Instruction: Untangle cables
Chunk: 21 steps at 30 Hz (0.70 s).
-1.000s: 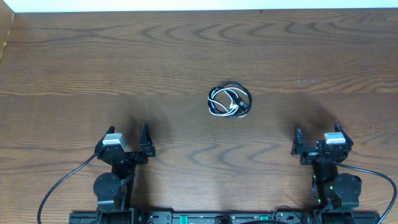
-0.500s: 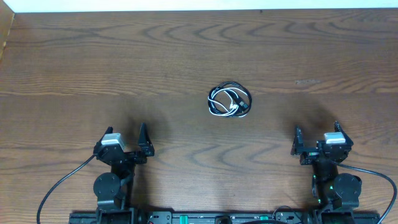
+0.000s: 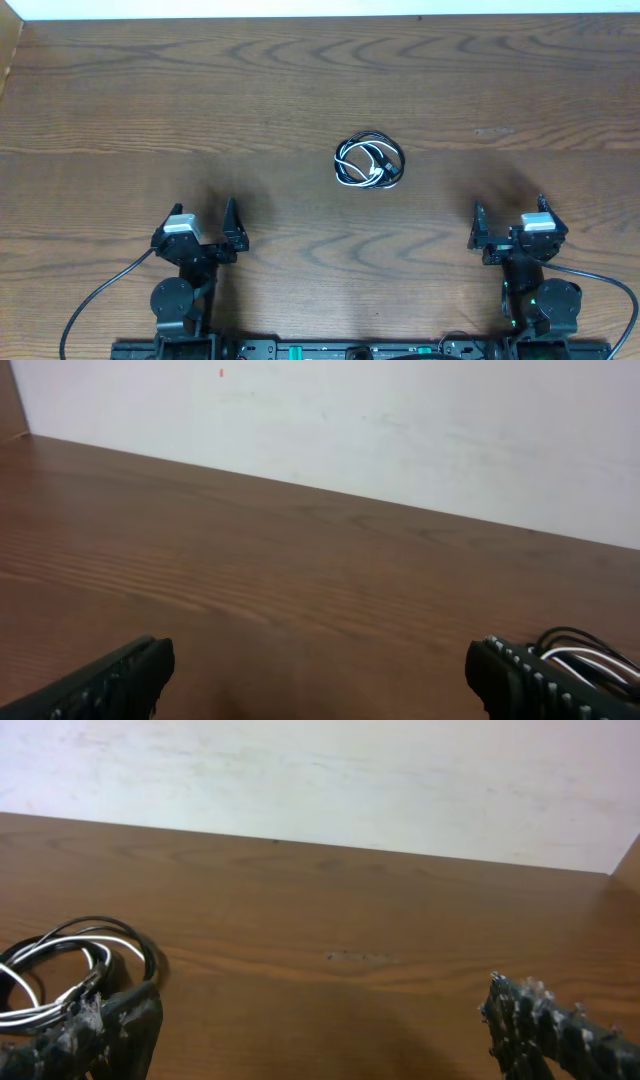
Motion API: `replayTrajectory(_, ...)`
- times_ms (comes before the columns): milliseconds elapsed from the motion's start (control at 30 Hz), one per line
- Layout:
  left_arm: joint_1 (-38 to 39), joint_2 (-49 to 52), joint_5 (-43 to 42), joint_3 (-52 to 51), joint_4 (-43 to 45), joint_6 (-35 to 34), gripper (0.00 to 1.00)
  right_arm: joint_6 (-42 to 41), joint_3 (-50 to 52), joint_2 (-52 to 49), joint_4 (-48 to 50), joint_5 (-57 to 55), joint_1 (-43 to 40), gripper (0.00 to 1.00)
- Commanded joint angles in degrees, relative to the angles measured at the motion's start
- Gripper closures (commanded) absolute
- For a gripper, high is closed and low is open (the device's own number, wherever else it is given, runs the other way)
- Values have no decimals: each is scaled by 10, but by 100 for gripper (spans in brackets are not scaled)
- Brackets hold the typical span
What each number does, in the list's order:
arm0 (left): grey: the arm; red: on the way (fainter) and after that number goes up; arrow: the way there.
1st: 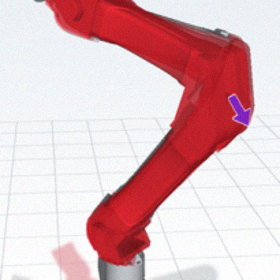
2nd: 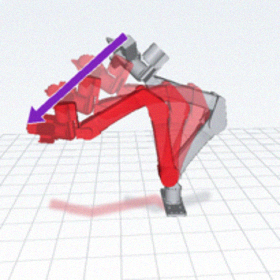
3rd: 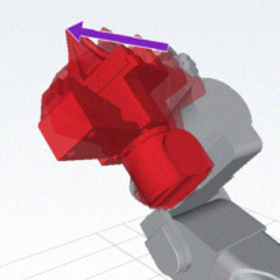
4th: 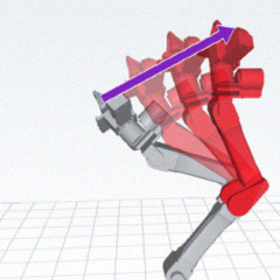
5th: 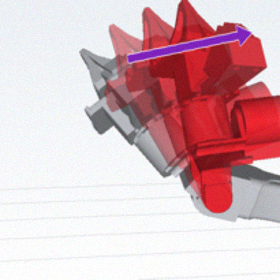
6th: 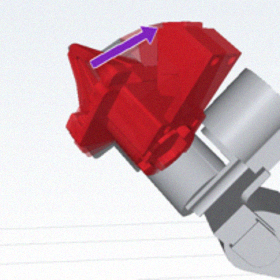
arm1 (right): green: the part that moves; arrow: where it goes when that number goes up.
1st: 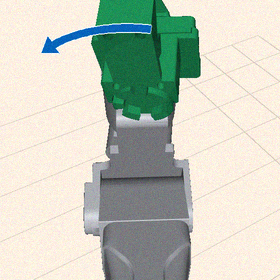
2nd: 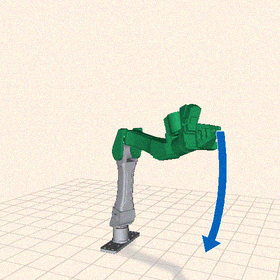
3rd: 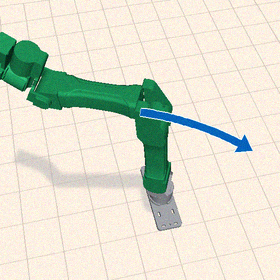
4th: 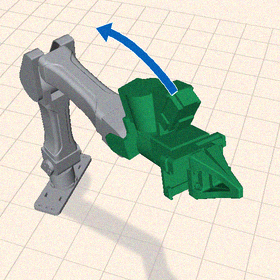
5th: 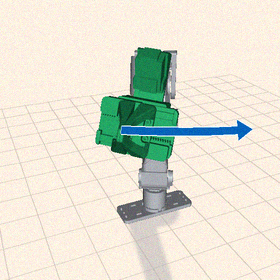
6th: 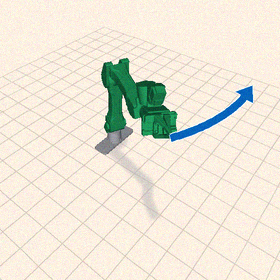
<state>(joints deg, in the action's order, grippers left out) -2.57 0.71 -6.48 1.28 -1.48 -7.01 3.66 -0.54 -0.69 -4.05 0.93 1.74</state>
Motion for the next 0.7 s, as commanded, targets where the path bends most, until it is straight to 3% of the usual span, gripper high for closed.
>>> replayTrajectory(0,-2,15,-46,13,-14,10,2,7,1,3,0,41,-1,1)
replayTrajectory(333,-2,198,-123,145,-17,12,2,-31,-99,-61,-59,103,-2,1)
replayTrajectory(667,17,447,-198,395,-136,26,2,-32,-314,-269,-180,153,-3,1)
